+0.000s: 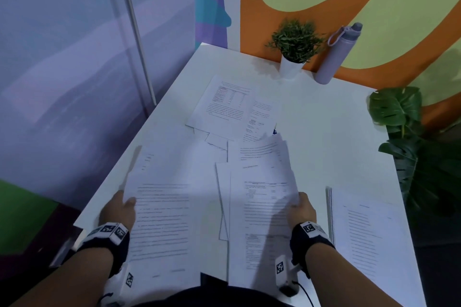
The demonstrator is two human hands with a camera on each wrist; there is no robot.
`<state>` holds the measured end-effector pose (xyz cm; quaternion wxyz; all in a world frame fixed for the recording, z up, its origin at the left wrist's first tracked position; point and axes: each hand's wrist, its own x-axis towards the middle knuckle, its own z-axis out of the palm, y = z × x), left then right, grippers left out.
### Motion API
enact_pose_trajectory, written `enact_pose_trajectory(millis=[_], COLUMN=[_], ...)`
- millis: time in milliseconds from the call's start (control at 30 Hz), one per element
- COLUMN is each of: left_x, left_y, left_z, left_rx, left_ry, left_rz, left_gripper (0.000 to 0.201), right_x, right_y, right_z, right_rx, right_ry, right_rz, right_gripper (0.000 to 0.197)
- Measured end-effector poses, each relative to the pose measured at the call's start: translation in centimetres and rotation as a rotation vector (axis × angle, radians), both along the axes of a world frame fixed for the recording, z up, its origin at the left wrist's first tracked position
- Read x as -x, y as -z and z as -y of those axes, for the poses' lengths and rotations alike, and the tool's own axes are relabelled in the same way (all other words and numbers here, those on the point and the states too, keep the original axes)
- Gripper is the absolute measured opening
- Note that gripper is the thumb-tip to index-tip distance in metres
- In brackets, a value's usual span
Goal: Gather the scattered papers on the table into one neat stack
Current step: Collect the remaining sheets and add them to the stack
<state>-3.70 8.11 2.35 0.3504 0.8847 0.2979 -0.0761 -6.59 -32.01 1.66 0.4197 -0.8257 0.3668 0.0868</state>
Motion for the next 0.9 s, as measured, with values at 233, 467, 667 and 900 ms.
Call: enact_pose_trajectory(millis=[233,467,667,900], left_x=[-1.2,-0.9,0.2,-0.2], left_y=[-1.6,0.5,0.2,-1.5], left_z=[-0.9,5.4,6.7,3.9], left_rx=[0.114,0.423,0.616,0.217], left_ry=[-0.23,0.057,0.174,0.038], left_rz=[0.186,-0.105,-0.167,0.054], left_gripper=[0.036,0.04,0.024,0.034], right_x=[-0.2,-0.5,-1.8,-8.0], right_y=[0.9,1.9,1.6,1.1], right_z=[1.9,-3.1,-6.3,-7.5], right_rx=[0.053,-0.12,-0.395,0.016], right_ry=[0.021,-0.262,-0.214,-0.587], right_rz=[0.008,0.036,0.067,0.123], right_gripper=[0.015,0.032,0.021,0.027])
